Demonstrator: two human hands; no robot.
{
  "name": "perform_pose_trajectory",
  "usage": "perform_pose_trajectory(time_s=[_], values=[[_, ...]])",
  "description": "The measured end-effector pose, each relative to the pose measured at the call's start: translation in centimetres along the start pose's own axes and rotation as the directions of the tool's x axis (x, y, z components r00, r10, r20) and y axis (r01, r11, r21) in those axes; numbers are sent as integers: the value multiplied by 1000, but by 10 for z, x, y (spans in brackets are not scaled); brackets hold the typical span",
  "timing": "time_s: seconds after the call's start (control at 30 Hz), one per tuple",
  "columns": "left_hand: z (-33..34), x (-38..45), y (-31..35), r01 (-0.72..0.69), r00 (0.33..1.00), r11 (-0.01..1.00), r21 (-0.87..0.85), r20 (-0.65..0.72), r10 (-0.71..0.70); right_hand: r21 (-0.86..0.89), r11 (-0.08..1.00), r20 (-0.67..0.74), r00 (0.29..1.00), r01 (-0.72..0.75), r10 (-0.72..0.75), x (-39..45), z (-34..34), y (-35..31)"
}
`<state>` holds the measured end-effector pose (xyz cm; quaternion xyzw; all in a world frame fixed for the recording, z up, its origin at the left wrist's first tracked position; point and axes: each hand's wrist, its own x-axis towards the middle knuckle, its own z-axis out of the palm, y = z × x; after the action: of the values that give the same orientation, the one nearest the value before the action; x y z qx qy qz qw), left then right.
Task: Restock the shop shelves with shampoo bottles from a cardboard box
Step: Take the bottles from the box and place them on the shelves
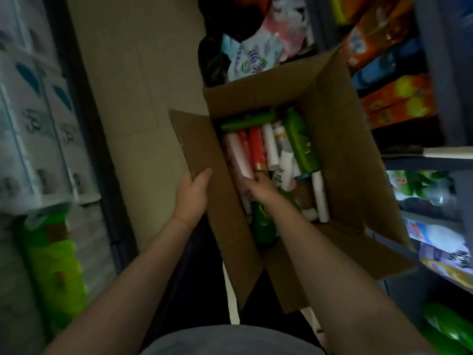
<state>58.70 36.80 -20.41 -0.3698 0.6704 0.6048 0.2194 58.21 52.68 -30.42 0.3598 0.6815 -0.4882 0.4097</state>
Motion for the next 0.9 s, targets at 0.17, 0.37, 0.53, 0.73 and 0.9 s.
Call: perform_pose_trajectory(time_s=[0.17, 0.37, 0.53, 0.73, 0.9], values=[[-4, 7, -3, 17, 998, 1000, -16, 66, -16, -63, 996, -126, 990, 56, -64, 18, 22, -1], [1, 5, -1, -32, 998, 999, 16, 60, 31, 177, 982, -21, 998, 63, -61, -10, -18, -19], [19, -8, 13, -149, 988, 968, 204, 78, 136, 435, 899, 85, 992, 47, -93, -87, -67, -6], [64, -83, 75, -364, 930, 923, 129, 103, 352, 647, 730, 73, 935, 220, -346, -220, -119, 15], [113, -198, 145, 12, 740, 939, -345, 634, 224, 664, 620, -42, 848, 418, -528, -322, -162, 25]])
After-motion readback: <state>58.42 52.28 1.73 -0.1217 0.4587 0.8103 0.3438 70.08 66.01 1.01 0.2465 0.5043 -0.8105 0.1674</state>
